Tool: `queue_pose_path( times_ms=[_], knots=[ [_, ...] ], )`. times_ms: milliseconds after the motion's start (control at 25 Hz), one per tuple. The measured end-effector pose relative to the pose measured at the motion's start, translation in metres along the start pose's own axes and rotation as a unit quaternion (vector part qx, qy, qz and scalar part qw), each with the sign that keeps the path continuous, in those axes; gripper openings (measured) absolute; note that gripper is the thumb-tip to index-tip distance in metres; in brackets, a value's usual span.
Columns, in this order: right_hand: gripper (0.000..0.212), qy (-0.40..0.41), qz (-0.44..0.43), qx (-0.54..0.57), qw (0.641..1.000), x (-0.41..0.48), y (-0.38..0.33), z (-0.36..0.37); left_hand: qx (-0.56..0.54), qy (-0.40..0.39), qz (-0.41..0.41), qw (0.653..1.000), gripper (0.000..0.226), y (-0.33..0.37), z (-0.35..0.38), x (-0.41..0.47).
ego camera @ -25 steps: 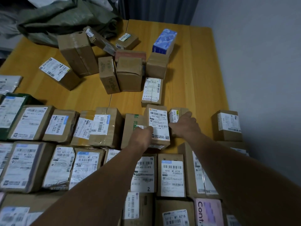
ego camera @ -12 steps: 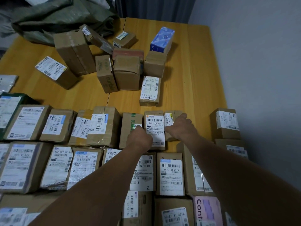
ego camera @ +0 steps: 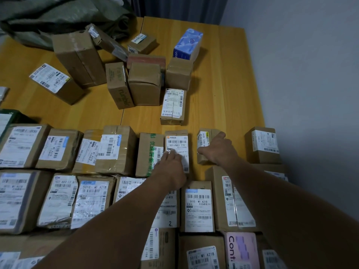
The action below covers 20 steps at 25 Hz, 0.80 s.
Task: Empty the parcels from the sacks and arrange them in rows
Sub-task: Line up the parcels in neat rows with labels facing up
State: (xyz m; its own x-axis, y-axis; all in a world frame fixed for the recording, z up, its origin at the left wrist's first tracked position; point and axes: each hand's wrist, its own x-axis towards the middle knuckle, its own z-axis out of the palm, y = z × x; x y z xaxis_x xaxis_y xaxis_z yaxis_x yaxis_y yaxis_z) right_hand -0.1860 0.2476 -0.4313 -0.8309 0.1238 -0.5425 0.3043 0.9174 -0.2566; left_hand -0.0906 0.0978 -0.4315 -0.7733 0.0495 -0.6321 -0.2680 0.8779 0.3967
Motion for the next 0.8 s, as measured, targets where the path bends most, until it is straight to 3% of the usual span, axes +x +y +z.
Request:
queue_pose_path(
  times_ms=[160, 400, 520, 600, 720, 800],
  knots=[
    [0.112, -0.004, -0.018, 0.008, 1.0, 0.002, 0.0, 0.0, -0.002, 0.004, -0.012, 1.0, 0.077, 0.005, -0.006, -0.001],
    [0.106, -0.036, -0.02, 0.043, 0.998, -0.003, -0.004, -0.009, -0.038, 0.031, -0.033, 0.998, 0.058, 0.013, -0.012, -0.005],
    [0.08, -0.1, -0.005, 0.153, 0.983, -0.007, -0.008, -0.017, -0.1, 0.103, -0.034, 0.989, 0.036, 0.017, -0.016, 0.003],
    [0.065, -0.138, -0.003, 0.214, 0.967, -0.011, -0.01, -0.023, -0.223, 0.135, -0.037, 0.965, 0.021, 0.022, -0.02, 0.008],
    [0.041, -0.186, -0.015, 0.198, 0.962, -0.014, -0.009, -0.026, -0.406, 0.088, -0.04, 0.909, 0.018, 0.034, -0.021, 0.012],
    [0.013, -0.201, -0.022, 0.158, 0.967, -0.014, -0.007, -0.024, -0.442, 0.07, -0.045, 0.893, 0.021, 0.038, -0.017, 0.014]
  ],
)
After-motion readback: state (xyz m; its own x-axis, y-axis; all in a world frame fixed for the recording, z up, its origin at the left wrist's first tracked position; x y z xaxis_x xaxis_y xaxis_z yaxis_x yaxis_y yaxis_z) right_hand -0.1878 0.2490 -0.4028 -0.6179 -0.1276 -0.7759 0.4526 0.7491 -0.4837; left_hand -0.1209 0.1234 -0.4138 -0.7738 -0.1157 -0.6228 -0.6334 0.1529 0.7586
